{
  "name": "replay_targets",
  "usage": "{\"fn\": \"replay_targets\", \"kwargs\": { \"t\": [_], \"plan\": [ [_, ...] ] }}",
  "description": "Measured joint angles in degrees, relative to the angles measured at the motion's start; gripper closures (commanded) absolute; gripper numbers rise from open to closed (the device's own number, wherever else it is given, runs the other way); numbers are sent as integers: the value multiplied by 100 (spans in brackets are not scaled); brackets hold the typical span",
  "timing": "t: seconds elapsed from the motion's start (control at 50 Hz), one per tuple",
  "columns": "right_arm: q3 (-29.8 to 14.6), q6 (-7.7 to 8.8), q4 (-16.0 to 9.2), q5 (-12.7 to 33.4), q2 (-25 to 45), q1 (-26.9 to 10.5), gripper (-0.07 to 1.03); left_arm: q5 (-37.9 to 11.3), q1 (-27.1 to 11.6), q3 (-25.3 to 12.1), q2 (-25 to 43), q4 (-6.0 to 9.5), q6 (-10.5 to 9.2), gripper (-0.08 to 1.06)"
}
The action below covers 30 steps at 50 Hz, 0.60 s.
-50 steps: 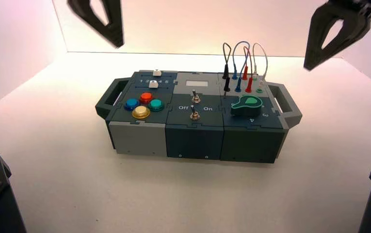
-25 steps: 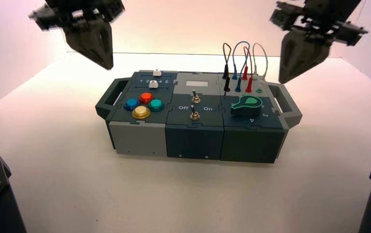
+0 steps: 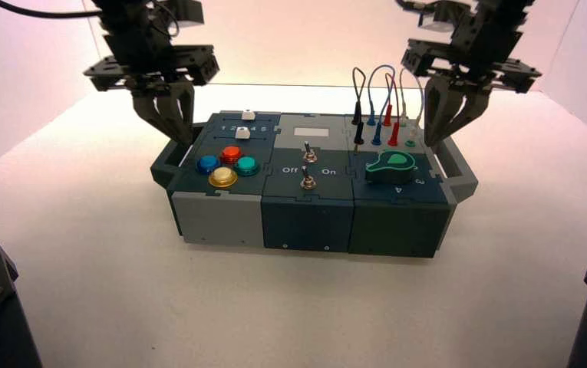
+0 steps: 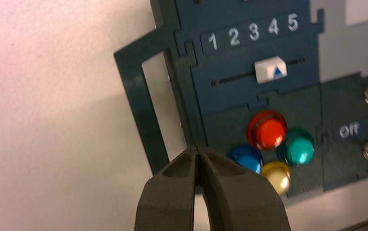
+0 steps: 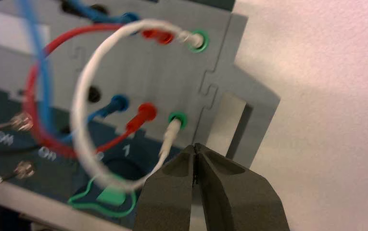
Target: Move the box away.
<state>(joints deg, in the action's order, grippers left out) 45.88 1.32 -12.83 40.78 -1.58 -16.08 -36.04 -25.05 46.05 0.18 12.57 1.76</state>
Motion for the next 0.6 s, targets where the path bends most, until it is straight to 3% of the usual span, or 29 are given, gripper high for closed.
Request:
{"fn": "replay_targets", "kwargs": {
  "t": [0.16, 0.6],
  "plan": [
    [-88, -290, 378, -185, 123, 9, 98, 9, 9, -255, 316, -114, 0, 101],
    [-105, -325, 457, -44, 123, 158, 99, -141, 299, -272, 299, -211, 0, 101]
  ]
}}
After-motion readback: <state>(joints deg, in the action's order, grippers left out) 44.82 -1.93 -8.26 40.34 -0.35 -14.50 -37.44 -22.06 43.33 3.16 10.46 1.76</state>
